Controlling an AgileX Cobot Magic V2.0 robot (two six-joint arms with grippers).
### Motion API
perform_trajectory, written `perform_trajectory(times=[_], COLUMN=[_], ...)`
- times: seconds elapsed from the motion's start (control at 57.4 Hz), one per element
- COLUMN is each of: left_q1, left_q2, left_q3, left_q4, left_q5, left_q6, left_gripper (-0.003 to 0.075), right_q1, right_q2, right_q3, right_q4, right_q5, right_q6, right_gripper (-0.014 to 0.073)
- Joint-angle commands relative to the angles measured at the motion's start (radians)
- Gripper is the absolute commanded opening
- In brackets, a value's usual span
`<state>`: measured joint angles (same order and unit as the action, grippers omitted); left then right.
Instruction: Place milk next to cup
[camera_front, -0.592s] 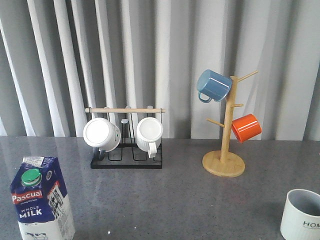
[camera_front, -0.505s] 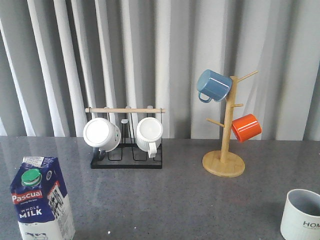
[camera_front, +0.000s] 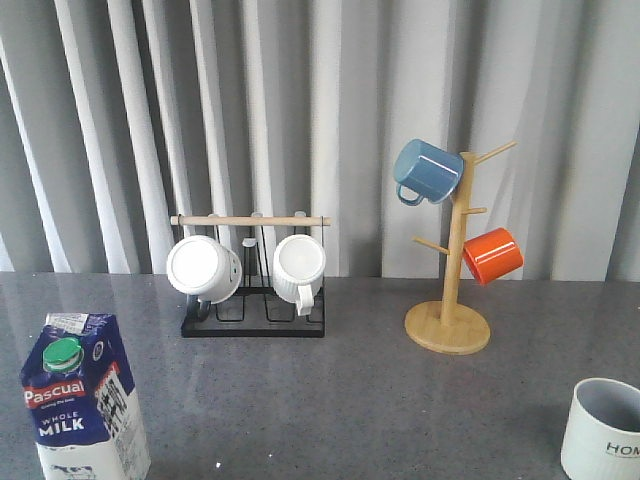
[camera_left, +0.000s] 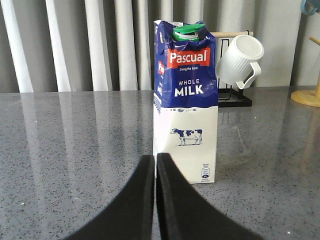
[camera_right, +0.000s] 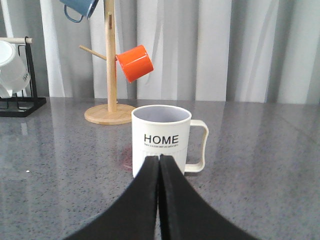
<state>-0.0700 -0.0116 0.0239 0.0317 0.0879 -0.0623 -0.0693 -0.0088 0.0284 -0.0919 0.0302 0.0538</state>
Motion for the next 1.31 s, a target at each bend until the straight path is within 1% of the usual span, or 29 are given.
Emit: perform_trajectory(times=[0.0,0.122,0.209,0.244,0.279,0.348,0.383,0.418,0.453,0.523,0.575,0.627,0.714,0.784,0.854,0.923,1.028,1.115,1.202,1.289], left_q1=[0.002,0.002,0.002,0.002,0.002,0.002,0.002,0.002,0.002,0.002,0.002,0.002,0.002,0.002,0.002,0.002,-0.002,-0.003,-0.003,-0.003], left_q2=[-0.011,-0.011,-0.011,-0.011,-0.011,-0.010,-0.008,0.001,0.024,0.124,0.231,0.342,0.477,0.549,0.611,0.650,0.678,0.701,0.723,0.736], left_q3=[-0.023,-0.023,-0.025,-0.030,-0.036,-0.073,-0.108,-0.153,-0.208,-0.352,-0.449,-0.553,-0.689,-0.757,-0.790,-0.797,-0.797,-0.797,-0.797,-0.797], left_q4=[-0.003,0.015,0.015,0.013,0.012,-0.022,-0.024,-0.019,-0.010,0.017,0.025,0.023,-0.006,-0.004,-0.004,-0.005,-0.005,-0.005,-0.016,-0.025], left_q5=[-0.069,-0.076,-0.108,-0.119,-0.140,-0.162,-0.155,-0.148,-0.139,-0.104,-0.049,0.017,0.107,0.108,0.074,0.000,-0.068,-0.081,-0.065,-0.066], left_q6=[-0.010,0.011,0.025,0.023,0.017,-0.039,-0.055,-0.054,-0.042,0.011,0.046,0.049,0.040,0.040,0.040,0.040,0.040,0.040,0.039,0.039], left_gripper=[-0.0006,-0.0006,-0.0006,-0.0006,-0.0006,-0.0006,-0.0006,-0.0006,-0.0006,-0.0006,-0.0006,-0.0006,-0.0006,-0.0006,-0.0006,-0.0006,-0.0006,-0.0005,0.0005,0.0048], right_q1=[-0.005,-0.005,-0.005,-0.005,-0.005,-0.002,-0.004,-0.004,-0.004,-0.004,-0.002,0.022,0.093,0.136,0.149,0.147,0.145,0.145,0.145,0.145], right_q2=[-0.016,-0.016,-0.016,-0.016,-0.016,-0.016,-0.015,-0.008,0.011,0.095,0.220,0.327,0.452,0.515,0.559,0.581,0.582,0.582,0.582,0.585], right_q3=[0.008,0.008,0.007,0.007,0.007,-0.013,-0.041,-0.087,-0.151,-0.301,-0.433,-0.522,-0.605,-0.634,-0.638,-0.638,-0.638,-0.638,-0.638,-0.638], right_q4=[-0.054,-0.050,-0.050,-0.045,-0.026,0.057,0.061,0.049,0.022,-0.019,-0.022,-0.020,-0.021,-0.022,-0.022,-0.017,-0.017,-0.017,-0.025,-0.065], right_q5=[-0.104,-0.103,-0.117,-0.151,-0.192,-0.317,-0.369,-0.396,-0.384,-0.271,-0.148,-0.090,-0.081,-0.100,-0.118,-0.128,-0.097,-0.073,-0.030,0.018], right_q6=[-0.054,-0.054,-0.054,-0.054,-0.027,0.101,0.128,0.127,0.108,0.049,0.022,0.015,0.015,0.000,-0.033,-0.034,-0.034,-0.034,-0.041,-0.088], right_gripper=[-0.0004,-0.0004,-0.0004,-0.0004,-0.0004,-0.0004,-0.0004,-0.0004,-0.0004,-0.0004,-0.0004,-0.0004,-0.0004,-0.0004,-0.0004,-0.0004,-0.0004,-0.0001,0.0014,0.0063])
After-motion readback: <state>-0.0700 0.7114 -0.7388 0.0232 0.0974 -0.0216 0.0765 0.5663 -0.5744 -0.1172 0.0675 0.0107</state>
